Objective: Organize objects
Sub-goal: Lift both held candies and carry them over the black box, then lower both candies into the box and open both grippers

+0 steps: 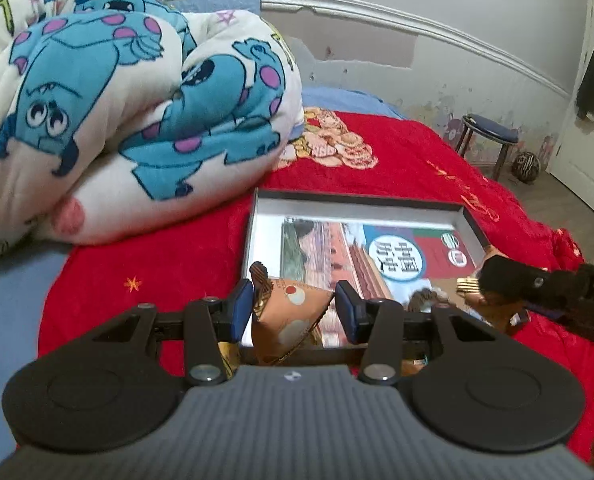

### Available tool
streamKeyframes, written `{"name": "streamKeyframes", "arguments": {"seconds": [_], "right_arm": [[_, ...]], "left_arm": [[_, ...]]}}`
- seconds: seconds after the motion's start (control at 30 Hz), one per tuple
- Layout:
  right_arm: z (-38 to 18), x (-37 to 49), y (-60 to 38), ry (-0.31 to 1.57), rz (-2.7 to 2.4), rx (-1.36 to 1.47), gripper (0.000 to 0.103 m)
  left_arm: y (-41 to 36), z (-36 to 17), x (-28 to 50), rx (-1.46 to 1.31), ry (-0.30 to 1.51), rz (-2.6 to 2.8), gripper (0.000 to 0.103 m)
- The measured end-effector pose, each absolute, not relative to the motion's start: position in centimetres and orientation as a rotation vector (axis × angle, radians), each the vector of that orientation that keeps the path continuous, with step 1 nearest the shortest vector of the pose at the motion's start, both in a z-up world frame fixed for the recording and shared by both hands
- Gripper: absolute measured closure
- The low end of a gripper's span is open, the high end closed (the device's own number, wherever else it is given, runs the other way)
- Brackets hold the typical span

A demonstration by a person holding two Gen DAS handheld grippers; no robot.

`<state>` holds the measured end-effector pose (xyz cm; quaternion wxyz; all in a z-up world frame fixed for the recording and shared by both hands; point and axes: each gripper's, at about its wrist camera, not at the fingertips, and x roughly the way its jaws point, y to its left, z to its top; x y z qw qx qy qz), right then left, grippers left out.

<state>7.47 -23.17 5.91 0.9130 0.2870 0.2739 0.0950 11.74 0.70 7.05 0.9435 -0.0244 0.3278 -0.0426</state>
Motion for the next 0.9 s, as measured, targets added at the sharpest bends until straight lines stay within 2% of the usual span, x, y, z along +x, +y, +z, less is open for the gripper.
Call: {"name": "streamKeyframes", "arguments": {"seconds": [0.4,0.9], "right_arm": [[6.3,15.4,-23.1,0.578,0.172,0.585,0.076],[0.0,20.3,-22.8,0.656,0.151,0.627,0.076]], "left_arm": [[-1.4,8.7,17.7,-0.004,0.626,-0.062,0.054],[-1.8,3.4,22.4,0.029,0.682,-0.059,0.054]]}}
